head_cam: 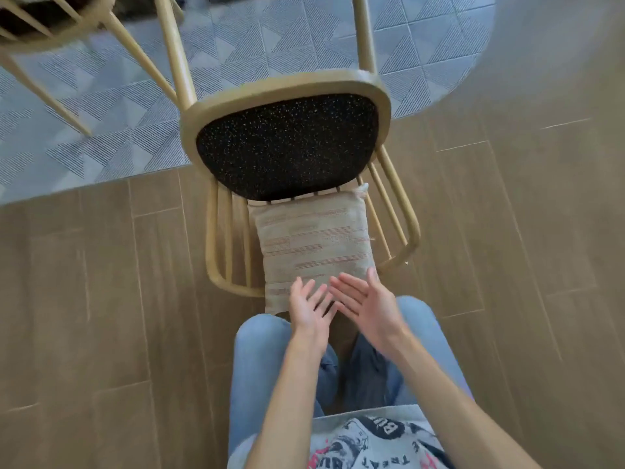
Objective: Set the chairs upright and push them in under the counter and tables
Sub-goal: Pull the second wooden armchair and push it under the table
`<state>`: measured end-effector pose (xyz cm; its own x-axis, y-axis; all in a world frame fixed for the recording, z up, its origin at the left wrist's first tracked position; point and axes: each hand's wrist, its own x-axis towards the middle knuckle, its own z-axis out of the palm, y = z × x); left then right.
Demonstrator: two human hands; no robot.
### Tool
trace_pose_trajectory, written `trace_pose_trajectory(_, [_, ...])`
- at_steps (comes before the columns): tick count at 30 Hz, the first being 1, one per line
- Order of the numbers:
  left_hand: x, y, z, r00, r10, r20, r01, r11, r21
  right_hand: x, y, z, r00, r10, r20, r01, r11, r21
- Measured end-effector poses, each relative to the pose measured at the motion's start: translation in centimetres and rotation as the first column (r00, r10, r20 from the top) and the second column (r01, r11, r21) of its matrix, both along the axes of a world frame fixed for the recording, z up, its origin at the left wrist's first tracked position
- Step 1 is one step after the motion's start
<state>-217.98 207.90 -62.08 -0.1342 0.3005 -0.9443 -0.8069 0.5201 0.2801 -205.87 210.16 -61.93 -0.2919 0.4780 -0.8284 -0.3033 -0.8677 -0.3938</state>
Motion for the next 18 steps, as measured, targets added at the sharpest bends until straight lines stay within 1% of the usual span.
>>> trace_pose_trajectory(5, [-0.2,-1.3,-16.2,0.999,0.021,0.027,-0.016,0.985,-0.173,-0.3,-2.5,-16.6,0.999,0.04,0.013,-0.038,0.993,-0.108])
trace_pose_trajectory(7, [-0.1,-2.4,-22.2,0.997,0.068,0.028,-0.058,0.957,-0.286,0.0,-3.7,-22.8,0.999,0.028,0.031,-0.023,0.987,-0.159])
trace_pose_trajectory(9, [0.0,-3.4,-26.7,0.988,0.155,0.025,-0.139,0.935,-0.325,0.6,-4.5,-27.4,0.999,0.022,0.033,-0.015,0.981,-0.194])
trace_pose_trajectory(11, [0.3,-4.1,-30.6,0.964,0.266,0.019,-0.25,0.925,-0.286,1.0,-5.3,-31.3,0.999,0.035,0.037,-0.027,0.977,-0.21])
trace_pose_trajectory(14, [0.5,-3.7,-34.9,0.897,0.441,-0.002,-0.432,0.877,-0.212,0.8,-5.4,-35.5,0.997,0.052,0.057,-0.037,0.971,-0.237])
trace_pose_trajectory(16, [0.8,-3.5,-36.6,0.849,0.525,0.056,-0.516,0.848,-0.121,0.4,-5.4,-37.1,0.995,0.059,0.081,-0.039,0.972,-0.233])
trace_pose_trajectory(18, [1.0,-3.8,-37.7,0.83,0.547,0.109,-0.545,0.837,-0.054,0.2,-5.5,-38.2,0.994,0.038,0.106,-0.013,0.973,-0.23])
